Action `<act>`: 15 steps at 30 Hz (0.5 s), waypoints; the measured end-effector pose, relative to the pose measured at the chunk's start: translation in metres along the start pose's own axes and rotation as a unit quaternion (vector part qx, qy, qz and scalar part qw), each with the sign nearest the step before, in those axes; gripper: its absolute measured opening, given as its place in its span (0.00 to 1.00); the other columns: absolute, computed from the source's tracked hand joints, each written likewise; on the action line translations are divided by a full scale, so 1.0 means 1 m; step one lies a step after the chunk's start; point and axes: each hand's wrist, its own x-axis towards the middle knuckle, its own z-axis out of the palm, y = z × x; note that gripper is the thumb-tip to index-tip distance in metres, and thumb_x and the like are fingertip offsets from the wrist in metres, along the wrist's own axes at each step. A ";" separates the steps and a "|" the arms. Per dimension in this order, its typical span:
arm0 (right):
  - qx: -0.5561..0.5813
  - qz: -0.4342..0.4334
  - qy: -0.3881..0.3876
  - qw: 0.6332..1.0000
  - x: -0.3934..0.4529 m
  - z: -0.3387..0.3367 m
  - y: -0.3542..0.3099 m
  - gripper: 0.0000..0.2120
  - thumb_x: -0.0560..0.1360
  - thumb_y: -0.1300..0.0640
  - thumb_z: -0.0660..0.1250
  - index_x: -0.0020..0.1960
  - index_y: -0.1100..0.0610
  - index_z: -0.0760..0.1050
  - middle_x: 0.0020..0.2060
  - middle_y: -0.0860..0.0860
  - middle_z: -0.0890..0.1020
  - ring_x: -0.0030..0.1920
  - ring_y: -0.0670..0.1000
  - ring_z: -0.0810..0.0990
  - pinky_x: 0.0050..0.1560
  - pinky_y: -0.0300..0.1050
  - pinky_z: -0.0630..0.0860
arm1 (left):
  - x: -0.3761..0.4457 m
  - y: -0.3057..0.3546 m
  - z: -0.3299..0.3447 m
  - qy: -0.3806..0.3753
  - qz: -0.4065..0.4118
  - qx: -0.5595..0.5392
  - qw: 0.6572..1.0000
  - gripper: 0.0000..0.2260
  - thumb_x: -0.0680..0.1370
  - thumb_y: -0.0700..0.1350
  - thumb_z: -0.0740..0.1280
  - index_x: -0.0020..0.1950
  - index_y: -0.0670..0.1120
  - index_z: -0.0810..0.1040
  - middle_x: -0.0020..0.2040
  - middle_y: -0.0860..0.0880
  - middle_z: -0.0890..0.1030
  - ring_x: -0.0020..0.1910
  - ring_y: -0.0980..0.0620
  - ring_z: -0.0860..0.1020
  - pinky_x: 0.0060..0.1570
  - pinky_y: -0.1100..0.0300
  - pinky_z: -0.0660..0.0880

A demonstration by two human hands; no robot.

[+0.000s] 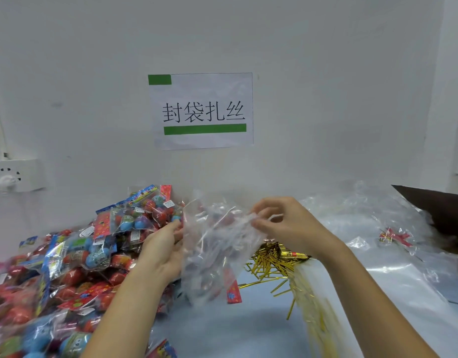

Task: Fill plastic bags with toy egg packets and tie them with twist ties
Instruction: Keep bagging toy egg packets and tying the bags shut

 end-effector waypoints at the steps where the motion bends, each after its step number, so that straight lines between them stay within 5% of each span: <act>1: 0.016 0.020 0.028 0.999 0.001 -0.001 0.001 0.01 0.77 0.55 0.71 0.48 0.51 0.82 0.39 0.50 0.85 0.37 0.54 0.84 0.45 0.53 0.83 | 0.002 -0.001 -0.001 0.024 0.022 0.021 0.999 0.14 0.82 0.43 0.66 0.65 0.37 0.76 0.61 0.40 0.81 0.51 0.45 0.82 0.46 0.50 0.80; 7: 0.056 0.182 0.175 0.966 0.002 -0.009 0.018 0.05 0.79 0.58 0.65 0.52 0.57 0.78 0.40 0.54 0.83 0.30 0.50 0.86 0.36 0.44 0.83 | 0.002 -0.004 0.003 0.065 0.137 0.255 0.955 0.09 0.81 0.51 0.67 0.58 0.49 0.78 0.55 0.49 0.80 0.54 0.50 0.78 0.52 0.54 0.75; 11: -0.055 0.287 0.106 0.950 -0.002 -0.021 0.030 0.08 0.78 0.60 0.61 0.42 0.62 0.74 0.45 0.56 0.79 0.29 0.55 0.86 0.37 0.48 0.83 | 0.006 -0.012 0.000 0.061 0.194 0.392 0.897 0.03 0.81 0.47 0.67 0.50 0.53 0.80 0.49 0.53 0.81 0.43 0.57 0.77 0.37 0.63 0.74; 15: -0.226 0.345 0.037 0.910 -0.009 -0.025 0.031 0.07 0.75 0.60 0.61 0.38 0.57 0.69 0.45 0.56 0.79 0.33 0.53 0.84 0.29 0.36 0.73 | 0.010 -0.024 -0.008 0.065 0.248 0.526 0.811 0.10 0.81 0.38 0.65 0.48 0.52 0.82 0.49 0.52 0.82 0.40 0.59 0.77 0.32 0.68 0.69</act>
